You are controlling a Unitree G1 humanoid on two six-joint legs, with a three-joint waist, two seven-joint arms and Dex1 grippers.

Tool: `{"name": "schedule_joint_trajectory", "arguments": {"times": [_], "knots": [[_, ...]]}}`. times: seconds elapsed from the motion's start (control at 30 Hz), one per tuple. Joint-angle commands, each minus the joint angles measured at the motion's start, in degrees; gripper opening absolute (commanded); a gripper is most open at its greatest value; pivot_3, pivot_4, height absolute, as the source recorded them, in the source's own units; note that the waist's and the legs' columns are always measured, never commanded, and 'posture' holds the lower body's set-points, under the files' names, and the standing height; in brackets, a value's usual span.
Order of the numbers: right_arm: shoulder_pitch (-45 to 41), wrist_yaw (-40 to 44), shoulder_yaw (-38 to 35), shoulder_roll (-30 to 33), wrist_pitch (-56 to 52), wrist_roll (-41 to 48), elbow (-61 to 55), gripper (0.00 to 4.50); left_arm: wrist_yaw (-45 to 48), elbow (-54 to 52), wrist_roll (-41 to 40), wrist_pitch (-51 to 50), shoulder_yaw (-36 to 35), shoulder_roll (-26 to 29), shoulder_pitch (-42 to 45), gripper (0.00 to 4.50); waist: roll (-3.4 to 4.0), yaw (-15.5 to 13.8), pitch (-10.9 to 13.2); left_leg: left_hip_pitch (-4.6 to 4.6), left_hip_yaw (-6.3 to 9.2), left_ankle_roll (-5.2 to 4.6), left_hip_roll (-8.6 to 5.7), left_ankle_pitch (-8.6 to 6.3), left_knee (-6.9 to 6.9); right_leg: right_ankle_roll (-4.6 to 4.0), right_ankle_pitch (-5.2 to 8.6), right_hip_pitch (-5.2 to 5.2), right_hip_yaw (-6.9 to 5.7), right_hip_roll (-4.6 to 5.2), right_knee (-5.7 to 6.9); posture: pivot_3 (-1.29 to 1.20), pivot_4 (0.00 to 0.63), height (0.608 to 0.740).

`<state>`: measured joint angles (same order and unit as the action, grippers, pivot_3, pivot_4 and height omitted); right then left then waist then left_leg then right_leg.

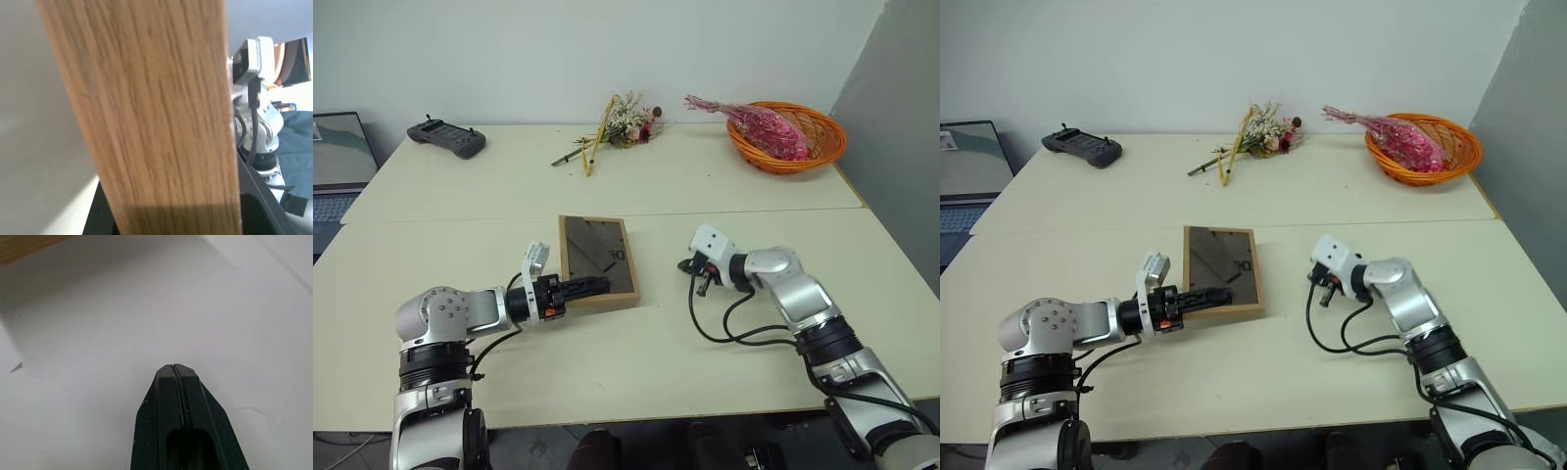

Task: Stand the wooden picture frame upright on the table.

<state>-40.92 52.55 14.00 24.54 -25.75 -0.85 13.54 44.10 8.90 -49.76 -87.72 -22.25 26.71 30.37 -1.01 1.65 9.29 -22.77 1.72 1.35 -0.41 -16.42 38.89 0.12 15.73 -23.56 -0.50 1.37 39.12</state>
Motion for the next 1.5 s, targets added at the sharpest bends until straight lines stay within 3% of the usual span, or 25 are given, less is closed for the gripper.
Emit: {"name": "schedule_joint_trajectory", "arguments": {"times": [0.03, 0.1, 0.27, 0.37, 0.6, 0.67, 0.77, 0.97, 1.17, 1.33, 1.5], "knots": [[-7.63, 4.97, -6.39, -0.23, -8.32, 9.68, -4.08, 0.35, -2.58, -7.14, -5.45, -2.19, -3.55, -2.78, 3.63, 1.24, 0.00, 0.00, 0.00, 0.00, 0.01, 0.00, 0.01, 0.00, 0.00, 0.00, 0.00, 0.01, -0.02, 0.00, -0.01, 0.00, 0.150, 0.740], [-11.19, 6.38, -8.77, -1.61, -15.45, 15.31, -5.35, 0.66, -4.09, -8.92, -6.41, -2.38, -4.03, -4.38, 4.32, 1.24, 0.00, 0.00, 0.00, 0.01, 0.02, 0.00, 0.02, 0.00, 0.00, 0.00, 0.00, 0.02, -0.03, 0.00, -0.03, 0.00, 0.150, 0.740], [-17.93, 6.94, -11.82, -5.42, -25.82, 24.34, -4.35, 1.93, -6.19, -10.63, -8.36, -2.23, -4.17, -6.38, 5.30, 1.24, 0.00, 0.16, 0.00, 0.02, 0.02, 0.01, 0.04, 0.00, -0.02, 0.00, 0.00, 0.01, -0.02, -0.01, -0.06, 0.00, 0.150, 0.740], [-19.83, 6.78, -10.71, -6.70, -26.32, 25.17, -2.38, 2.46, -7.00, -10.91, -9.55, -2.23, -4.00, -6.99, 5.98, 1.24, 0.00, 0.05, 0.00, 0.00, 0.01, 0.00, 0.02, 0.00, -0.03, -0.01, 0.00, 0.00, -0.02, 0.00, -0.06, 0.00, 0.150, 0.740], [-21.29, 5.89, -5.18, -8.70, -20.29, 21.31, 1.68, 4.21, -8.05, -11.17, -11.11, -1.73, -2.83, -6.99, 6.43, 1.24, 0.00, -0.01, 0.00, -0.02, -0.01, 0.01, -0.01, 0.00, -0.02, 0.00, 0.00, 0.00, 0.00, 0.02, -0.06, 0.00, 0.150, 0.740], [-21.28, 5.94, -4.25, -8.99, -19.66, 21.16, 1.15, 4.49, -8.39, -11.10, -11.36, -1.76, -2.79, -7.00, 6.50, 1.24, 0.00, 0.04, 0.00, -0.04, -0.01, 0.01, -0.01, 0.00, -0.02, 0.00, 0.00, -0.04, 0.00, 0.02, -0.04, 0.00, 0.150, 0.740], [-20.34, 7.32, -3.58, -8.73, -20.75, 22.83, -2.85, 4.49, -8.63, -11.33, -11.64, -1.94, -2.61, -6.76, 6.34, 1.24, 0.00, 0.05, 0.00, -0.04, 0.00, 0.01, 0.00, 0.00, -0.02, 0.00, 0.00, -0.05, -0.01, 0.02, -0.04, 0.00, 0.150, 0.740], [-16.62, 12.85, -7.67, -5.43, -29.72, 34.25, -13.93, 4.49, -9.00, -11.48, -12.62, -2.33, -2.47, -5.87, 5.83, 1.24, 0.00, -0.14, 0.00, -0.09, 0.02, 0.02, -0.01, 0.00, -0.01, 0.00, 0.00, -0.06, -0.03, 0.03, -0.08, 0.00, 0.150, 0.740], [-14.26, 12.82, -11.04, -1.16, -33.89, 39.06, -15.31, 4.49, -9.41, -11.34, -13.71, -2.54, -2.04, -5.30, 5.37, 1.24, 0.00, -0.09, 0.00, -0.07, 0.05, 0.00, -0.01, 0.00, -0.02, 0.00, 0.00, -0.05, -0.03, 0.03, -0.06, 0.00, 0.150, 0.740], [-11.99, 10.24, -12.03, 3.64, -28.49, 34.69, -11.79, 4.49, -9.96, -10.78, -16.72, -4.60, -3.33, -5.47, 4.84, 1.24, -0.01, -0.04, 0.00, -0.07, 0.06, 0.00, 0.00, -0.01, -0.04, 0.00, 0.00, -0.05, -0.04, 0.02, -0.07, 0.00, 0.150, 0.740], [-7.28, 11.89, -13.55, 10.53, -14.05, 28.89, -12.36, 4.49, -12.25, -8.12, -24.13, -4.78, -2.93, -2.51, 3.14, 1.24, -0.04, -0.11, 0.02, -0.09, 0.01, -0.10, -0.01, -0.06, -0.03, 0.00, 0.00, -0.04, -0.03, 0.02, -0.09, 0.00, 0.150, 0.740]]}}
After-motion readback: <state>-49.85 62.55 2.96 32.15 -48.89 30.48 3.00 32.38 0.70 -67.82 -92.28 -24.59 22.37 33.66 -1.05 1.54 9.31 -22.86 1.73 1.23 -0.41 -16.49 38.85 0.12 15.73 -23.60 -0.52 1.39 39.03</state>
